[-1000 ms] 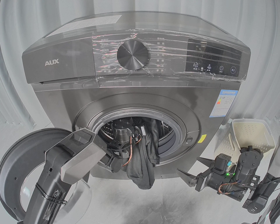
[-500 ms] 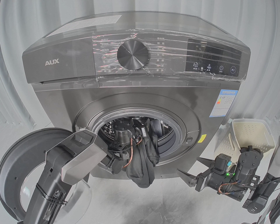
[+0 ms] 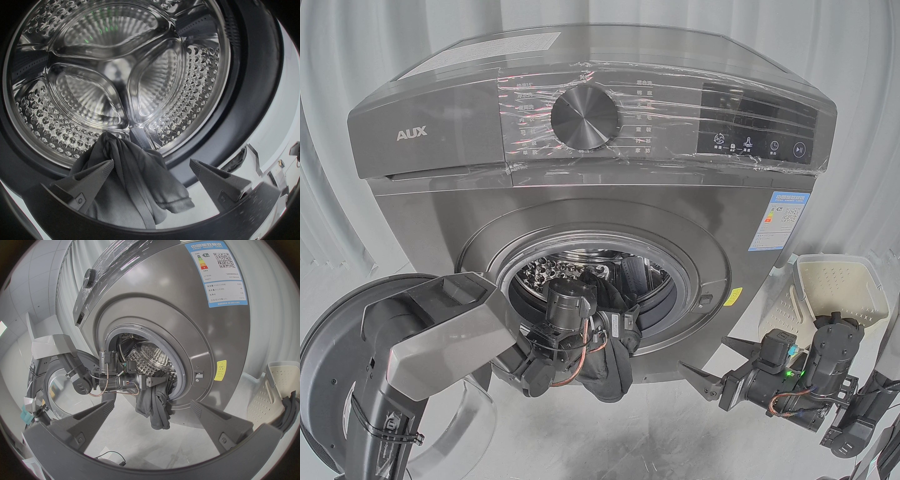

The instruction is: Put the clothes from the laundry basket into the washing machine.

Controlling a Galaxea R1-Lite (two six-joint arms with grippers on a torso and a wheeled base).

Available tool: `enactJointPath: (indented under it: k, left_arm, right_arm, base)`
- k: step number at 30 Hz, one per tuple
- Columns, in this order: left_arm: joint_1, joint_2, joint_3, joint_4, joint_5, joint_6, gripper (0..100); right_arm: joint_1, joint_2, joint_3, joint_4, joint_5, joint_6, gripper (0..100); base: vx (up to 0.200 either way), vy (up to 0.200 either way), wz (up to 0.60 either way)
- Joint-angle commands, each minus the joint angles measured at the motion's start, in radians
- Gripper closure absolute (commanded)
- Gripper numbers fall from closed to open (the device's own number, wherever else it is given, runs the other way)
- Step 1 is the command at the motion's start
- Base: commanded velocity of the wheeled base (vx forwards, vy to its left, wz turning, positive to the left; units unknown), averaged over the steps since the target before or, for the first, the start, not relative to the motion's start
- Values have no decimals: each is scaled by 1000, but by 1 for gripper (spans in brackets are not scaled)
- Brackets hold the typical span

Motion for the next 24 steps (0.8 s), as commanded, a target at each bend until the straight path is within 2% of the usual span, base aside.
enactJointPath:
  k: [1, 6, 14, 19, 20, 24]
  left_arm:
    - [-8, -21, 27, 1, -3, 1, 0]
    - [-6, 33, 15, -2, -1, 1, 0]
    - [6, 98, -29, -16, 0, 26, 0]
    - [8, 111, -34, -14, 2, 26, 0]
    - [8, 111, -34, -13, 3, 26, 100]
    - [8, 114, -54, -16, 11, 24, 100]
  right_arm:
    - [0, -4, 0, -2, 0, 0, 0]
    - [0, -1, 0, -2, 0, 0, 0]
    - [2, -1, 2, -2, -2, 1, 0]
    - [0, -2, -1, -2, 0, 1, 0]
    - [0, -2, -3, -2, 0, 1, 0]
    - [3, -2, -3, -2, 1, 5, 0]
  base:
    - [0, 0, 0]
    - [0, 0, 0]
    - [0, 0, 0]
    - [0, 0, 0]
    - [0, 0, 0]
    - [0, 0, 0]
